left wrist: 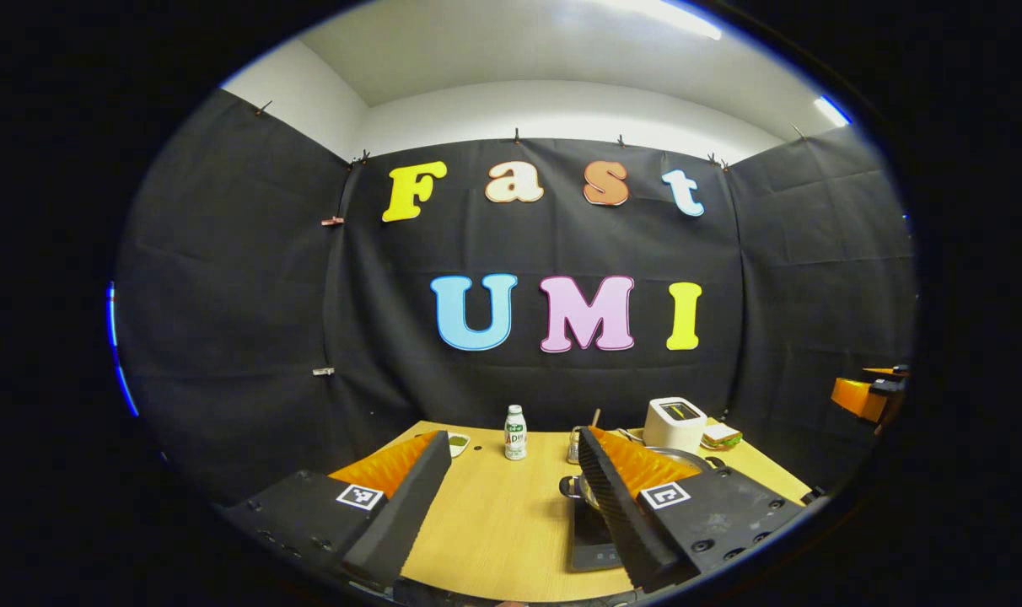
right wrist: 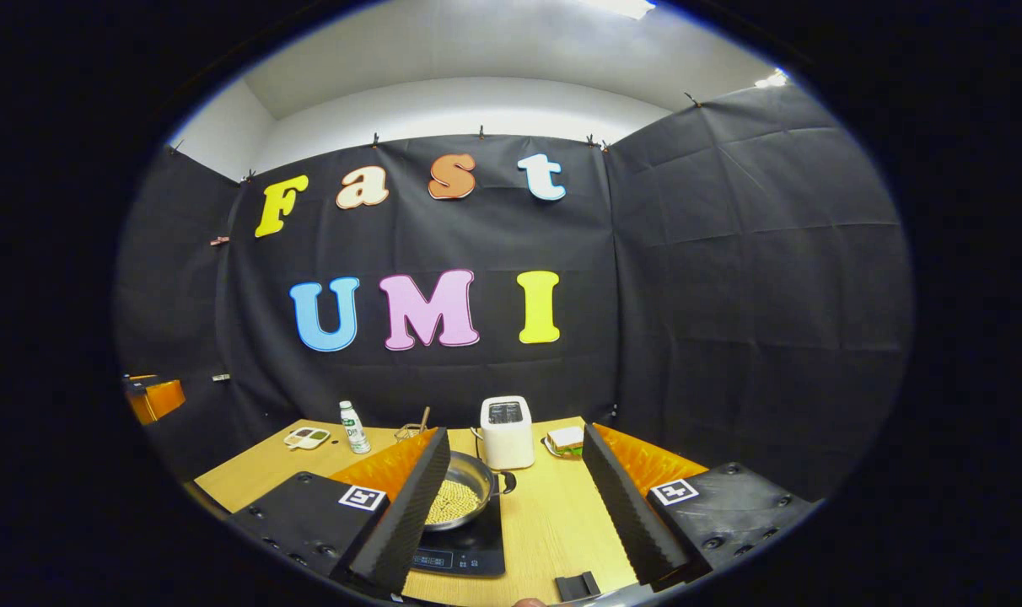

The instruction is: First push the handle of the pot to place it horizontally, then grasp the pot with both hands and set it on the induction cooktop.

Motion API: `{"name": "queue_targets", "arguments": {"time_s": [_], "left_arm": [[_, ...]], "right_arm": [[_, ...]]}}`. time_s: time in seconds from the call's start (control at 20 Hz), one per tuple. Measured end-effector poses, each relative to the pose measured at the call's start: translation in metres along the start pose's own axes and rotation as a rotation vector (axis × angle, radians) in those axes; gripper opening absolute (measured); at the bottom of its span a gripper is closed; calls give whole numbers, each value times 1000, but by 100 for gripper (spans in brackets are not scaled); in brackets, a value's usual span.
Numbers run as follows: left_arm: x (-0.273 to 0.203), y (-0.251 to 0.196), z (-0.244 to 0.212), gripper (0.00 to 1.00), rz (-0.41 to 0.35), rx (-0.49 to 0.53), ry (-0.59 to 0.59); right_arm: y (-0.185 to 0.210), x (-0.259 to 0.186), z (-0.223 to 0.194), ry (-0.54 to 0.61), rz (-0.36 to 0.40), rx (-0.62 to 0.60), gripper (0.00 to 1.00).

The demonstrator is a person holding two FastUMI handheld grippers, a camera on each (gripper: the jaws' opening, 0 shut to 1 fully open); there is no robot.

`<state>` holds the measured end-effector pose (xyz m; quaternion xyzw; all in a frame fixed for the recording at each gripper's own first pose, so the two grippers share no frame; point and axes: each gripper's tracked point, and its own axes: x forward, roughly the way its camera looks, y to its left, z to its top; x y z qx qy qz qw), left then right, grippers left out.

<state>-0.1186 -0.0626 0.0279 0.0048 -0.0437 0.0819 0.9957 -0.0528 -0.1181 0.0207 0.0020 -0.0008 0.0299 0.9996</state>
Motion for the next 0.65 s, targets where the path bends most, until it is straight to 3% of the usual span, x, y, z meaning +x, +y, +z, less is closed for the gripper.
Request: {"name": "queue_targets", "arguments": {"time_s": [0.65], "left_arm": [[-58,7,-11,95,22,5,43]], "right_arm": [[27,-23,-1,14,91,-7,98]]}}
